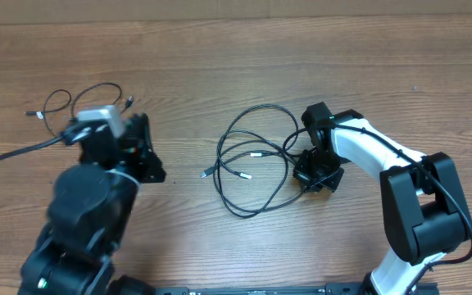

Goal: Untangle cables

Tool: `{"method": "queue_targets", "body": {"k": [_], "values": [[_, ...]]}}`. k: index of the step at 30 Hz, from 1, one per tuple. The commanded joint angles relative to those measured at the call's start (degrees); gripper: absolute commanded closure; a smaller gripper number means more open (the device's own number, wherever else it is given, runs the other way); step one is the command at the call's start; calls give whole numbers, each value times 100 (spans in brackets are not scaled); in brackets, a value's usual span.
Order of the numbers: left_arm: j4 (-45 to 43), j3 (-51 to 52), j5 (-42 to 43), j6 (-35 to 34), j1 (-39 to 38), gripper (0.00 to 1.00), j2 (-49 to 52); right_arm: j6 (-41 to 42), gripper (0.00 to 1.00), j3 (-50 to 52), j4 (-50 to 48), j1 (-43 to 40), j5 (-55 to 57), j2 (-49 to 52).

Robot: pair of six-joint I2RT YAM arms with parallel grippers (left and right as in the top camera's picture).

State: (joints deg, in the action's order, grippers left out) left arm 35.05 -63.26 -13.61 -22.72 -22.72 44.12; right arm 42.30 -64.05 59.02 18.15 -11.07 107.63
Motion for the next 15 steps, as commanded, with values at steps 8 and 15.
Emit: {"method": "queue_targets", "body": {"k": [8, 15], "values": [[1794, -22, 1622, -435, 31, 70, 1698, -81, 96, 35, -107, 13, 101, 39], [1910, -22, 2817, -433, 20, 75, 3230, -81, 95, 35, -146, 15, 234, 39]]}}
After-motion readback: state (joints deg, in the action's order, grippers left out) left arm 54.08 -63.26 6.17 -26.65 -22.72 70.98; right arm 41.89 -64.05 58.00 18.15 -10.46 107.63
